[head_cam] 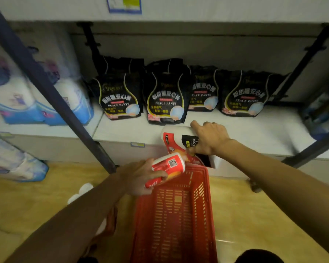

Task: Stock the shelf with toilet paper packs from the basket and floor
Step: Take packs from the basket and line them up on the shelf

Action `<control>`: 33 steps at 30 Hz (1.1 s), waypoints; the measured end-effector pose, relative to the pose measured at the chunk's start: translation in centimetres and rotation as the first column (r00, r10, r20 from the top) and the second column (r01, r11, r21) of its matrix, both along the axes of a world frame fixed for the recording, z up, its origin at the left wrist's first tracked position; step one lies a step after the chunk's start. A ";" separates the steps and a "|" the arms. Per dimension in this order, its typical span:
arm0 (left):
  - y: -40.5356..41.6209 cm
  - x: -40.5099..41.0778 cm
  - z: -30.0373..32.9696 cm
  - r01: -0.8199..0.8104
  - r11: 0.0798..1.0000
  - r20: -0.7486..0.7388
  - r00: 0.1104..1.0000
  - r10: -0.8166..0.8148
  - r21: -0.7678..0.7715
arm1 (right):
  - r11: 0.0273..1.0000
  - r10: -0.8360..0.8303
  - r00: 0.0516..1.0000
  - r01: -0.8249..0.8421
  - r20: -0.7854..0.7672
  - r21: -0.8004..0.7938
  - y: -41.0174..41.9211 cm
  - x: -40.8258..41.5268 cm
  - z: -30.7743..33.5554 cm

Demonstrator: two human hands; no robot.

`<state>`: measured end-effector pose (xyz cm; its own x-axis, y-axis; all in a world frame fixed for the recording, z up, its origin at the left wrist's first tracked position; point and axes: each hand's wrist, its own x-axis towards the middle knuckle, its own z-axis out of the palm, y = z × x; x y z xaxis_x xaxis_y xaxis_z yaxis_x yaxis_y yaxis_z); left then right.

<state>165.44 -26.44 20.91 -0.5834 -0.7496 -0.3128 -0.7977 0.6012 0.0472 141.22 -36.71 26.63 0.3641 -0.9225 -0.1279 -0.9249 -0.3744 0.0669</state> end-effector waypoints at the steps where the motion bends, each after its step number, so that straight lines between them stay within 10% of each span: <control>1: -0.6 -0.2 2.4 0.055 0.998 0.019 0.998 -0.056 0.031 | 1.000 0.010 1.000 -0.010 -0.010 -0.012 -0.2 -0.1 1.8; 33: -3.7 5.4 50.1 0.242 0.966 0.144 0.963 -0.228 -0.093 | 0.975 0.220 0.962 -0.216 -0.162 0.046 -2.9 1.7 48.7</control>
